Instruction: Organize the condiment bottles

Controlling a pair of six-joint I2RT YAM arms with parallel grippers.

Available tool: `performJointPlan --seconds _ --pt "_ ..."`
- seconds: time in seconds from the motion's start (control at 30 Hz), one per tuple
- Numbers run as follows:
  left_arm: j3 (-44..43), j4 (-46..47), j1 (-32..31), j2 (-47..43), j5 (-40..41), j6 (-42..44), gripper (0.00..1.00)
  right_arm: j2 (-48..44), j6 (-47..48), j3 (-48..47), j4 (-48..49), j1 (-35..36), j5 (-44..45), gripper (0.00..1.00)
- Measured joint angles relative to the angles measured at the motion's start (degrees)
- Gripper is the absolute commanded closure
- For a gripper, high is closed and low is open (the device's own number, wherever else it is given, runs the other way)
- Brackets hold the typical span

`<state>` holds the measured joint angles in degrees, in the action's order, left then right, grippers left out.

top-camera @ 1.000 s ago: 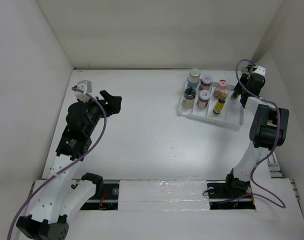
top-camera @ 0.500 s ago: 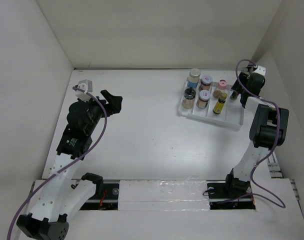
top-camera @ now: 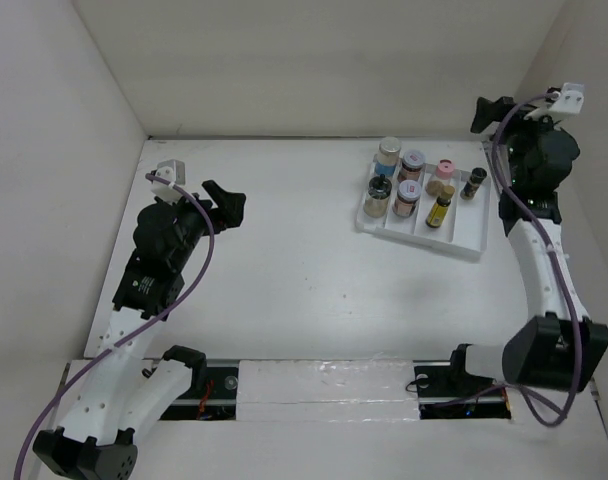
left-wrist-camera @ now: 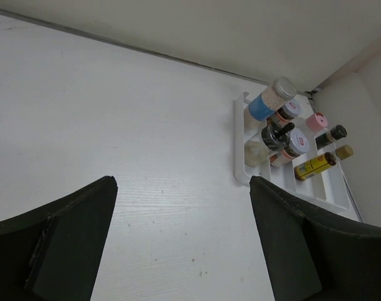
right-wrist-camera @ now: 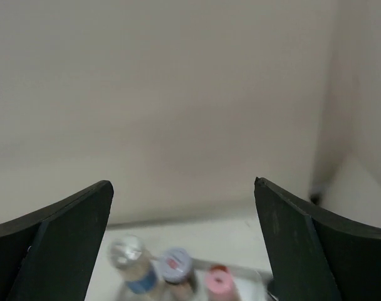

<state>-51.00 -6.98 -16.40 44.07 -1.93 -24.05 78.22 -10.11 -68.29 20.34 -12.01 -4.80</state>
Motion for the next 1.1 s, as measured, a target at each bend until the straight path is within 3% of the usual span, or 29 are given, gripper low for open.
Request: performJointPlan --seconds 0.2,0.37,0.53,0.87,1.1 --pt "0.0 -0.2 0.0 -1.5 0.1 0.0 0.17 -11.4 1.8 -1.3 3.2 16.4 -11.3 0.0" --pt "0.0 -0.1 0.0 -4.0 0.3 -0.2 0.16 -9.4 3.5 -2.2 2.6 31.4 -19.8 0.0" --pt "0.0 -0.1 0.0 -5.0 0.7 -0.5 0.16 -0.8 6.4 -2.4 0.5 48.5 -25.1 0.0" --pt "0.0 -0.1 0.0 -6.4 1.6 -0.6 0.16 18.4 10.4 2.9 -3.7 70.4 -21.2 0.0" --pt "0.0 -0.1 0.0 -6.7 1.7 -0.7 0.17 20.9 11.4 6.3 -4.5 74.0 -13.8 0.0"
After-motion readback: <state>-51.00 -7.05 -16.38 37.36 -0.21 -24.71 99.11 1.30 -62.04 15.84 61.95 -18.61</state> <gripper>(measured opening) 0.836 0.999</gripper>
